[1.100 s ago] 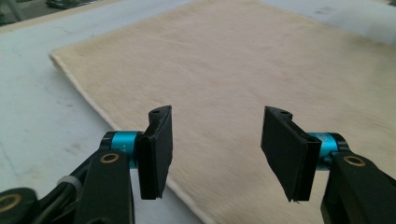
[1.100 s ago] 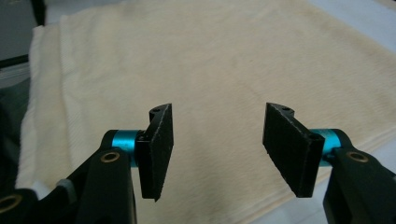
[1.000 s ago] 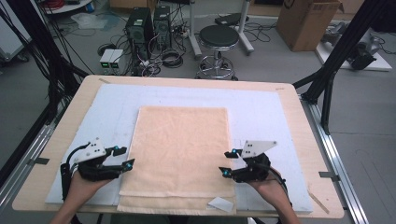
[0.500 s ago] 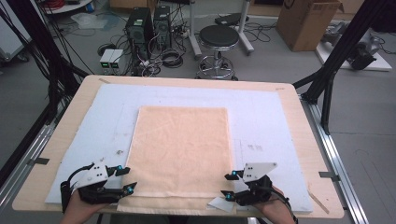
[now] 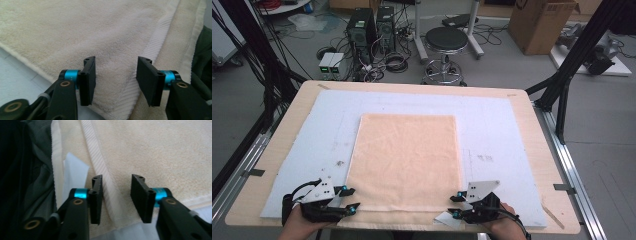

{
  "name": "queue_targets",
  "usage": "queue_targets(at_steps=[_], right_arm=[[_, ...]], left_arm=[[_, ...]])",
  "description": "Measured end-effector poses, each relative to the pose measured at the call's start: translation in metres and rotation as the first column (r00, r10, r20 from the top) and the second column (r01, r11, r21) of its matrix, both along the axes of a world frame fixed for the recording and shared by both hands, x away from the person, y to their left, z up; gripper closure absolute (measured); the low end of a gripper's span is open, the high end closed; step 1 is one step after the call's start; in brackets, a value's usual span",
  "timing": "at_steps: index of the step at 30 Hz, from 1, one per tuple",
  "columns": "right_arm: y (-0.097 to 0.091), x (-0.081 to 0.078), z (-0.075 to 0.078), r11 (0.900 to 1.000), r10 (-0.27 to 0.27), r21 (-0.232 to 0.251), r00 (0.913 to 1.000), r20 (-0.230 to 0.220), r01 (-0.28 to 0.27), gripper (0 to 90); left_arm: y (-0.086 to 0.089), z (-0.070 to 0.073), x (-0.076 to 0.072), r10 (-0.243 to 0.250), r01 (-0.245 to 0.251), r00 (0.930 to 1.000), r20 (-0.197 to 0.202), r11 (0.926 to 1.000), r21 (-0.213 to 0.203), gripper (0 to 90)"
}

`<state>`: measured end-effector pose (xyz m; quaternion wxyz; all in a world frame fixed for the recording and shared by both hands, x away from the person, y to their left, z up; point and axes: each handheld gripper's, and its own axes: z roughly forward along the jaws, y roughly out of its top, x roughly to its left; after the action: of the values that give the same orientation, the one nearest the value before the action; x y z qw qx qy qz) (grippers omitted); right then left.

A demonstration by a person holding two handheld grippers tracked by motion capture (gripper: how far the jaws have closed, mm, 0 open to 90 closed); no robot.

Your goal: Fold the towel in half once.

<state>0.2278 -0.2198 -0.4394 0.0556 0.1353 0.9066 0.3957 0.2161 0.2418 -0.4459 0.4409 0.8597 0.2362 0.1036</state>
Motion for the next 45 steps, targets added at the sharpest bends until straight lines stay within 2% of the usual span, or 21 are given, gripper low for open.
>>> queue_targets(at_steps=[6, 9, 12, 14, 15, 18, 21, 24, 27, 29, 31, 35, 38, 41, 45], right_arm=[[0.0, 0.003, 0.0, 0.9999, -0.013, -0.001, 0.9999, 0.0, 0.013, 77.4], [-0.002, 0.006, 0.0, 0.9996, -0.007, 0.029, 0.9995, -0.031, 0.008, 83.0], [-0.003, 0.01, -0.001, 0.999, -0.007, 0.043, 0.9981, -0.062, 0.01, 84.6], [-0.003, 0.011, 0.0, 0.999, -0.004, 0.045, 0.9979, -0.065, 0.007, 85.0], [-0.003, 0.011, 0.0, 0.9991, -0.005, 0.042, 0.9979, -0.065, 0.008, 85.1], [-0.004, 0.011, 0.003, 0.9978, -0.011, 0.064, 0.9977, -0.068, 0.016, 85.2], [-0.007, 0.011, 0.007, 0.9944, -0.016, 0.103, 0.998, -0.061, 0.023, 85.2], [-0.008, 0.012, 0.01, 0.991, -0.027, 0.129, 0.9983, -0.052, 0.034, 85.2], [-0.007, 0.012, 0.013, 0.9879, -0.027, 0.151, 0.9982, -0.053, 0.034, 85.2], [-0.008, 0.012, 0.015, 0.9865, -0.031, 0.159, 0.998, -0.055, 0.039, 85.2], [-0.008, 0.013, 0.016, 0.9844, -0.03, 0.172, 0.9987, -0.042, 0.037, 85.2], [-0.009, 0.013, 0.016, 0.9827, -0.037, 0.18, 0.9981, -0.048, 0.045, 85.2], [-0.008, 0.012, 0.015, 0.984, -0.033, 0.173, 0.9978, -0.057, 0.042, 85.2], [-0.008, 0.01, 0.014, 0.9859, -0.029, 0.163, 0.9977, -0.061, 0.038, 85.2], [-0.011, 0.004, 0.018, 0.9864, -0.019, 0.162, 0.9981, -0.059, 0.029, 85.2]], left_arm=[[0.0, -0.001, 0.001, 0.011, -0.011, 0.9998, 0.017, 0.9999, 0.008, 63.9], [-0.001, 0.001, 0.002, 0.01, -0.01, 0.9994, 0.032, 0.9999, 0.009, 74.9], [0.002, 0.003, 0.004, 0.008, -0.008, 0.9997, 0.021, 0.9999, -0.011, 80.9], [0.004, 0.004, 0.002, 0.002, -0.002, 0.9996, 0.027, 0.9997, -0.023, 78.9], [0.006, 0.005, 0.0, -0.004, 0.005, 0.9993, 0.037, 0.9996, -0.028, 74.3], [0.01, 0.006, -0.006, -0.033, 0.034, 0.999, 0.029, 0.9978, -0.058, 65.7], [0.008, 0.004, -0.007, -0.079, 0.079, 0.9968, 0.011, 0.9959, -0.043, 58.1], [0.002, 0.001, -0.008, -0.105, 0.105, 0.9945, 0.004, 0.9945, -0.005, 55.0], [0.0, 0.0, -0.007, -0.089, 0.088, 0.996, 0.013, 0.996, 0.015, 58.8], [0.001, 0.0, -0.005, -0.08, 0.08, 0.9968, 0.003, 0.9968, 0.009, 63.0], [0.001, 0.001, -0.004, -0.071, 0.071, 0.9975, 0.009, 0.9974, 0.015, 67.7], [0.0, 0.002, -0.002, -0.071, 0.071, 0.9973, 0.019, 0.9975, 0.006, 81.7], [0.001, 0.005, -0.004, -0.066, 0.066, 0.9969, 0.042, 0.9978, 0.002, 87.1], [0.005, 0.009, -0.006, -0.054, 0.056, 0.9975, 0.045, 0.9976, -0.041, 87.8], [0.009, 0.016, -0.013, -0.036, 0.045, 0.9953, 0.09, 0.9942, -0.098, 87.9]])
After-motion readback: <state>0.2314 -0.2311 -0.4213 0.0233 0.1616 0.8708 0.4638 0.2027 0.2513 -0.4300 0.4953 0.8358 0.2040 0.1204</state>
